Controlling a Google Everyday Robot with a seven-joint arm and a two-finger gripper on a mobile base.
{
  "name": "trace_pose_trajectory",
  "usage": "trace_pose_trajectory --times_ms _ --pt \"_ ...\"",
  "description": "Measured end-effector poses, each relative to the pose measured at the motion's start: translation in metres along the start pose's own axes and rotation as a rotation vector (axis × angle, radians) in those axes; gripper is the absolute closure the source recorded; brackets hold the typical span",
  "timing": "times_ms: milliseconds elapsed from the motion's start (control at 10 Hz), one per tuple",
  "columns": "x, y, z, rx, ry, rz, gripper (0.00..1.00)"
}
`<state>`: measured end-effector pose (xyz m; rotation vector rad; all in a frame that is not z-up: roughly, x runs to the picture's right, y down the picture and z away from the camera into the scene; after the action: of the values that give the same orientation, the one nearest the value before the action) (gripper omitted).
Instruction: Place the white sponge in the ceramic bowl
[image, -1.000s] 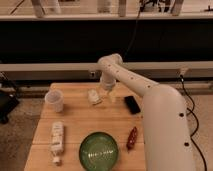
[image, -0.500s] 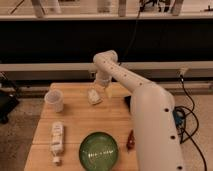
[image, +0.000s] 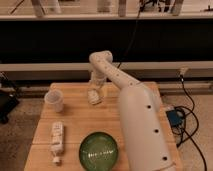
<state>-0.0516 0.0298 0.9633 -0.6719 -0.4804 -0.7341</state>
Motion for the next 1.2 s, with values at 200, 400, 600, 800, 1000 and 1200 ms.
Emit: trace_pose_trajectory --times_ms 200,400,600,800,1000,1200 --pt "-0.006 -0.002 0.011 -0.011 -0.024 -0.012 0.2" --pt "-0.008 -0.002 0.017 -0.017 -0.039 -0.017 0.34" --pt "-0.009 -0.003 0.021 -0.022 -0.046 -0.019 0.56" --pt "-0.01 -0.003 0.022 -0.024 -0.048 -0.02 0.75" --pt "-0.011 -0.002 0.022 -0.027 -0.048 -0.019 0.94" --pt "-0.011 0.0 0.018 -0.026 -0.049 -0.013 1.0"
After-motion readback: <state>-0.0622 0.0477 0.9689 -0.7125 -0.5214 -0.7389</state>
